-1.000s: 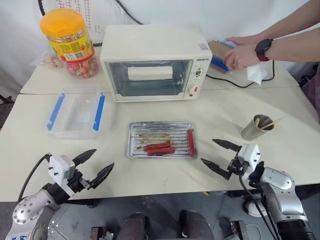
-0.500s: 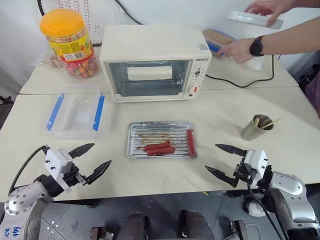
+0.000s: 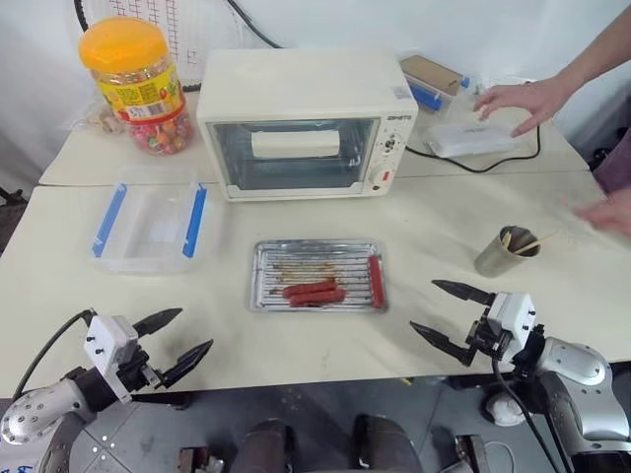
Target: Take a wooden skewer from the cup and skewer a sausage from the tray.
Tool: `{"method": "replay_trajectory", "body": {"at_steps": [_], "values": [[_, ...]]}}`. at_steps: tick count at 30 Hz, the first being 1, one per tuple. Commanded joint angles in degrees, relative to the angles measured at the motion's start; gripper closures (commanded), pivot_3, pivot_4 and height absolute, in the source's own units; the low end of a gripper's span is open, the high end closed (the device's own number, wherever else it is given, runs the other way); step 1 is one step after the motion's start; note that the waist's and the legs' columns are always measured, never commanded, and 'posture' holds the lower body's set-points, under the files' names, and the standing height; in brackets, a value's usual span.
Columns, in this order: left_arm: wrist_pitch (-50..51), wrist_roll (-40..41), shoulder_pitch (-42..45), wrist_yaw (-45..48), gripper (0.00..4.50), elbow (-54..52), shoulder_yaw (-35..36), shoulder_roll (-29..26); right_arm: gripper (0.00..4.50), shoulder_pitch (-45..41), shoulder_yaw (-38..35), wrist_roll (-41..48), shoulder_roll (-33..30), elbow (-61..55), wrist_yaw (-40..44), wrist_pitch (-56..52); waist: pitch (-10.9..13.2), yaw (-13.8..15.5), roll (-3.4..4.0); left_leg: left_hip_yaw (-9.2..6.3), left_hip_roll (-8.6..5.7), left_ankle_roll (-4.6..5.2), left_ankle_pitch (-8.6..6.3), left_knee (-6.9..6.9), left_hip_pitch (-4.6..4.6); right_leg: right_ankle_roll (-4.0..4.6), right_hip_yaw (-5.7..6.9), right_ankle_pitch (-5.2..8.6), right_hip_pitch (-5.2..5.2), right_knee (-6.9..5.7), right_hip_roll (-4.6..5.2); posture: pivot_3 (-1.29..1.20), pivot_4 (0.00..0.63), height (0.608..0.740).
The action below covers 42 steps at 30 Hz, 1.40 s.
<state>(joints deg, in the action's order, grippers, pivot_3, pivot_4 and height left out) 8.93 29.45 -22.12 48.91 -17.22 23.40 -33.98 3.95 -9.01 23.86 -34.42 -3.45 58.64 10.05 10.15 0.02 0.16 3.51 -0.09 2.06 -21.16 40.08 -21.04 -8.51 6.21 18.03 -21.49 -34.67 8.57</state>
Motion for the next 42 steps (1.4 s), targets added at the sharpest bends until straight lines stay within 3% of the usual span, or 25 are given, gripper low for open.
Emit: {"method": "replay_trajectory", "body": {"at_steps": [1,6,15,42], "values": [[-1.1,-0.5,-0.5,-0.2,0.01,-1.5,1.0,-0.5,0.00,0.4,-0.4,0.0,0.1,-2.3,-0.7,0.5,0.0,0.1,0.00,0.00,0.00,0.00,0.00,0.00,0.00,0.00,0.00,0.00,0.00,0.00,0.00,0.00,0.150,0.740],[-6.9,-7.0,-1.9,-2.2,0.01,-1.4,0.3,0.4,0.00,0.0,-0.6,0.2,0.5,-1.8,-0.9,1.0,0.0,0.0,0.00,0.00,-0.01,0.00,0.00,0.00,0.00,0.00,0.00,0.00,0.00,0.01,0.00,0.00,0.150,0.740],[-9.1,-7.6,-7.8,-5.3,0.01,-4.2,-1.1,6.6,0.00,-3.5,0.0,-0.4,3.8,1.8,-2.4,2.7,0.0,0.0,-0.01,0.01,0.01,0.00,0.00,-0.01,0.00,0.00,-0.01,0.00,0.00,0.04,0.00,0.00,0.150,0.740],[-8.9,-8.4,-3.8,-7.3,0.01,-4.2,-4.1,6.3,0.00,-7.1,2.1,-2.1,4.7,9.4,0.7,6.8,0.0,-0.1,-0.01,0.01,0.00,0.00,0.00,0.00,0.00,0.00,0.01,0.00,0.00,0.00,0.00,0.00,0.150,0.740]]}}
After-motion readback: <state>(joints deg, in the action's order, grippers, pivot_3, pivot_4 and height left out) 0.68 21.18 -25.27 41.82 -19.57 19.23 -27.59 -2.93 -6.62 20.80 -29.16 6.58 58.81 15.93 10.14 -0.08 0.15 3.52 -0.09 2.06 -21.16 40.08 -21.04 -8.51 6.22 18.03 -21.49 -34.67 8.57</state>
